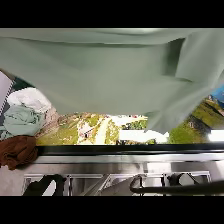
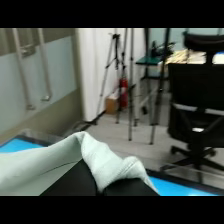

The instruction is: Fold the shirts.

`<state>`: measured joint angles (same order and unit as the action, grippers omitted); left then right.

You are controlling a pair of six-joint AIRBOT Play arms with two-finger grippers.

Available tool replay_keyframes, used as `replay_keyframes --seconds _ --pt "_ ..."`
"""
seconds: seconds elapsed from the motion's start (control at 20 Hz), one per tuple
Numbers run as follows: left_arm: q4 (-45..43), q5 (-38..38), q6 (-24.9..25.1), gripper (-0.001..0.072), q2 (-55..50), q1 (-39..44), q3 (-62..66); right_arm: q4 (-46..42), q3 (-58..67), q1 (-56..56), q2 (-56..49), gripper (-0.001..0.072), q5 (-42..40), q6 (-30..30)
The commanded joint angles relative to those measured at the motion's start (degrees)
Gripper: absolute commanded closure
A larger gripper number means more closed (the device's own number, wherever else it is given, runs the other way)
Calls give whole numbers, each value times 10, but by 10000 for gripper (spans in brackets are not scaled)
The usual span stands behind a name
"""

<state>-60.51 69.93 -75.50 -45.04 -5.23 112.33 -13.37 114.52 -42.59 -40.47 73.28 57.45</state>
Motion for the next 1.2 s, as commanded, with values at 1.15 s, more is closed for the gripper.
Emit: replay_keyframes --seconds 1.15 --pt "-38 -71 43 696 -614 60 -130 -68 -309 211 -466 694 -168 -152"
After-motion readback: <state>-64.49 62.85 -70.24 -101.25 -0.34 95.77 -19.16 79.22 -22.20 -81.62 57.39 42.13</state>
